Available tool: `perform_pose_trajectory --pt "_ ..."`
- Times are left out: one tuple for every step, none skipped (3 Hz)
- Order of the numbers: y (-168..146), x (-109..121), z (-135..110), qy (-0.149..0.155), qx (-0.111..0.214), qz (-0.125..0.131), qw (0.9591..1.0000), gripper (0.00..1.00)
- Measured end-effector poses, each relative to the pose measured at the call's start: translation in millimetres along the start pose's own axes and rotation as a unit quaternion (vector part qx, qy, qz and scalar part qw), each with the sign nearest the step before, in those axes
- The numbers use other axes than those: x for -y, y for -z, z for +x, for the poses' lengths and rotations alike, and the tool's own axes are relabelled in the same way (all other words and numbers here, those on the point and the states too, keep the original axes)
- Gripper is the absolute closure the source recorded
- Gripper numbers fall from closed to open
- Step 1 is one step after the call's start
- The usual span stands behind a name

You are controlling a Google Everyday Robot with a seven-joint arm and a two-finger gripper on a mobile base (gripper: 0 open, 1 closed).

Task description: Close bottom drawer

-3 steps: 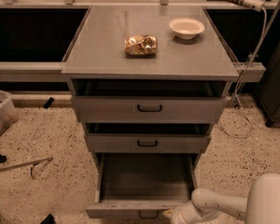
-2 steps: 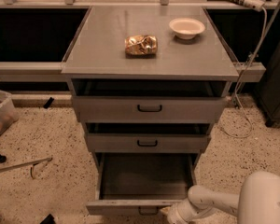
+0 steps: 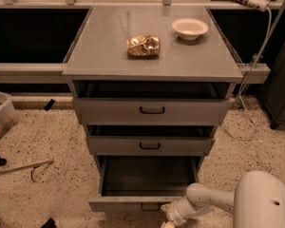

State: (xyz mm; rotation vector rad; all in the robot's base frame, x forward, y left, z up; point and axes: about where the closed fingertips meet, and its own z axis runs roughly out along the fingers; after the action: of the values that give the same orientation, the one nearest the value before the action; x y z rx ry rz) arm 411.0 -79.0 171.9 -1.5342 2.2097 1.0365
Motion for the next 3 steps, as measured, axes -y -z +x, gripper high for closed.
perform_pose_trajectory --pt "1 18 -13 0.011 -0.001 0.006 0.9999 0.0" --pt "11 43 -29 0.025 -0.019 0.022 0.9993 0.0" --pt "11 43 -29 0.025 -0.019 0.022 0.9993 0.0"
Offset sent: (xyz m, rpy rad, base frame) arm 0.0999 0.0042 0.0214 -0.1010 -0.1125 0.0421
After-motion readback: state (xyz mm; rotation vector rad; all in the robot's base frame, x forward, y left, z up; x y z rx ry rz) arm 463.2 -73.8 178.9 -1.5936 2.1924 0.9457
